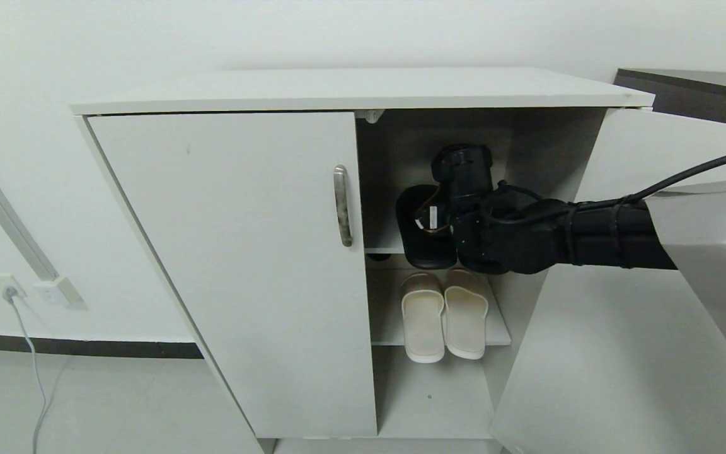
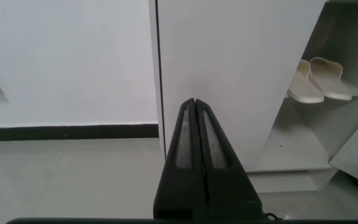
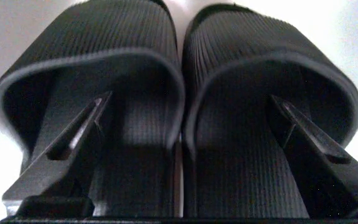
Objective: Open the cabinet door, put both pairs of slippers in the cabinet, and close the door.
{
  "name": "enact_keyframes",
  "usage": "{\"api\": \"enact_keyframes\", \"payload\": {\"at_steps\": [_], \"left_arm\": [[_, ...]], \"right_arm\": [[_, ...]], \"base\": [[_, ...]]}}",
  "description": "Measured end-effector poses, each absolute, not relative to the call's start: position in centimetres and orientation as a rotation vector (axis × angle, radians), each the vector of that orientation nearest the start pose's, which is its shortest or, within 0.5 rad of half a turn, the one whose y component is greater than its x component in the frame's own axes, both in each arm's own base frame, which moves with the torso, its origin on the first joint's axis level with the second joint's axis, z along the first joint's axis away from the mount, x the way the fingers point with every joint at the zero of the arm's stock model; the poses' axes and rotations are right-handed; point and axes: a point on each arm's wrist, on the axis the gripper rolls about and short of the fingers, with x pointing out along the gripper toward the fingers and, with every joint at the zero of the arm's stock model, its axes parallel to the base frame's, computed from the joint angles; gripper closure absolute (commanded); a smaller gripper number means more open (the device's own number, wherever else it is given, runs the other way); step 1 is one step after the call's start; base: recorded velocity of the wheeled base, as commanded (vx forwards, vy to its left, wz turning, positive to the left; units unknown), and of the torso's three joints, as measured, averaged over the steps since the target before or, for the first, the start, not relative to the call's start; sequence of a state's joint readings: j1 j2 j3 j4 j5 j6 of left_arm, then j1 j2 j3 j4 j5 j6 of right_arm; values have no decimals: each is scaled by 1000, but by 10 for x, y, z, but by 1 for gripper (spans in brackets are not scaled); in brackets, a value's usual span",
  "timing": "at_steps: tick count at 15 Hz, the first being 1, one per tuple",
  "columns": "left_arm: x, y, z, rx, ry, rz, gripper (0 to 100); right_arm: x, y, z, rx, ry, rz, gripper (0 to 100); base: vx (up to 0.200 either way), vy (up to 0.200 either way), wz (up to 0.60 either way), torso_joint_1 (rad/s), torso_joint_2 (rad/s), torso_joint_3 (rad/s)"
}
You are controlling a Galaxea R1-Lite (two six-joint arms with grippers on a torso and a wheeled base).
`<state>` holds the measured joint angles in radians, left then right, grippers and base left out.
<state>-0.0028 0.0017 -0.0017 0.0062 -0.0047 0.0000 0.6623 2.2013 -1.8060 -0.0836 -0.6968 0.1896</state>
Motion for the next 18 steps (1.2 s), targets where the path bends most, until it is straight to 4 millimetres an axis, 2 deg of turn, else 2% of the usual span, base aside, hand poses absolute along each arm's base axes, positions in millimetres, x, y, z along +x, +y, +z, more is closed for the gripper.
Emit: {"api": "enact_keyframes", "payload": {"at_steps": [4, 10, 11, 15, 18], "left_arm": [[-23, 0, 75, 0, 6, -7, 100], [-23, 0, 75, 0, 6, -8, 100], [-23, 0, 75, 0, 6, -9, 100], [-23, 0, 75, 2, 6, -10, 100], [-23, 0, 75, 1, 6, -11, 100]], "right_arm": [[341, 272, 226, 14, 247, -23, 0], [273, 266, 233, 13, 249, 80, 0], [262, 263, 231, 17, 241, 99, 100], [228, 253, 230, 59, 196, 197, 100], [218, 247, 222, 43, 203, 215, 100]], "base": [[0, 0, 0, 0, 0, 0], [0, 0, 0, 0, 0, 0], [0, 0, 0, 0, 0, 0], [0, 0, 0, 0, 0, 0], [0, 0, 0, 0, 0, 0]]}}
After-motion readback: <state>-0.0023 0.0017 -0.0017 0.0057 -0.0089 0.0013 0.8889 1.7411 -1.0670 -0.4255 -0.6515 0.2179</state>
